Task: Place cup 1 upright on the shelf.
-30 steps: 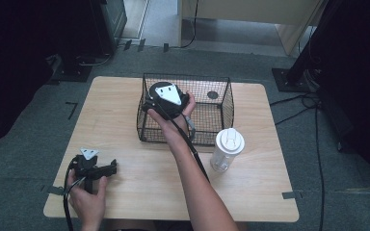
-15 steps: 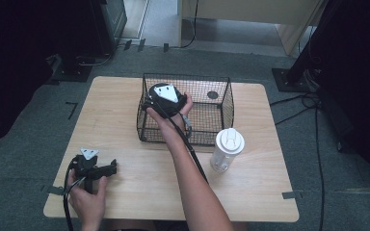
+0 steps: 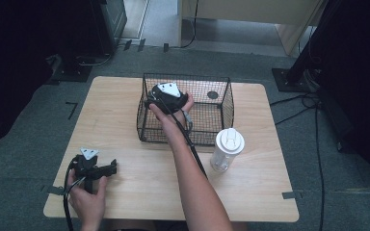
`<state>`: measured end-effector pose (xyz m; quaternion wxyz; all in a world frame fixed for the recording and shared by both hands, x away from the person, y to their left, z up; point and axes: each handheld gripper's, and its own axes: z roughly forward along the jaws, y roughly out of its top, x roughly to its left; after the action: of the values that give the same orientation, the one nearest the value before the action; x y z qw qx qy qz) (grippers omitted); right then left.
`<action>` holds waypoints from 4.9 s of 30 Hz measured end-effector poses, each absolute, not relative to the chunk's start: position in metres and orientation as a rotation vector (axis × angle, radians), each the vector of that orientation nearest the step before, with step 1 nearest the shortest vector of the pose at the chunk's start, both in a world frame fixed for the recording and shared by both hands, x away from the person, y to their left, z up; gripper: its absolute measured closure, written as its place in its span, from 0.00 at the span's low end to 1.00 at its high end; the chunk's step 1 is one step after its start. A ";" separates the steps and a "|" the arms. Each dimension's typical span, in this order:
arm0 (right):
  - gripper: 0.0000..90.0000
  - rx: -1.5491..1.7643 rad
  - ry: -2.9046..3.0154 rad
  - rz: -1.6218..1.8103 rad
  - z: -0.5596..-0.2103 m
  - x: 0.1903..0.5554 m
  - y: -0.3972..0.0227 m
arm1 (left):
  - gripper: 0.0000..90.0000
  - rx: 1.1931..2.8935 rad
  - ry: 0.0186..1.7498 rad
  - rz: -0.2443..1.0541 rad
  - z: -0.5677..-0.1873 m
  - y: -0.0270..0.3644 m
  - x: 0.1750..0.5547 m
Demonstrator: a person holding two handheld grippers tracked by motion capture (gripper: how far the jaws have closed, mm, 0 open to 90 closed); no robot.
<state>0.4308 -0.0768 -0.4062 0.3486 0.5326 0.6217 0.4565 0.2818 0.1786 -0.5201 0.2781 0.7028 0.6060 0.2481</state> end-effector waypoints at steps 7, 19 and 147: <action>0.07 1.376 1.606 1.216 -0.405 0.439 -0.076 | 0.00 1.886 1.626 0.666 -0.520 0.179 0.282; 0.07 1.395 1.610 1.173 -0.423 0.454 -0.077 | 0.00 1.885 1.626 0.667 -0.520 0.179 0.282; 0.00 1.217 1.641 1.280 -0.430 0.261 -0.100 | 0.00 1.887 1.623 0.665 -0.520 0.178 0.283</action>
<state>0.2615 -0.0998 -0.4296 0.3572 0.4716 0.6356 0.4960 0.2834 0.1777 -0.5201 0.2788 0.7034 0.6051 0.2478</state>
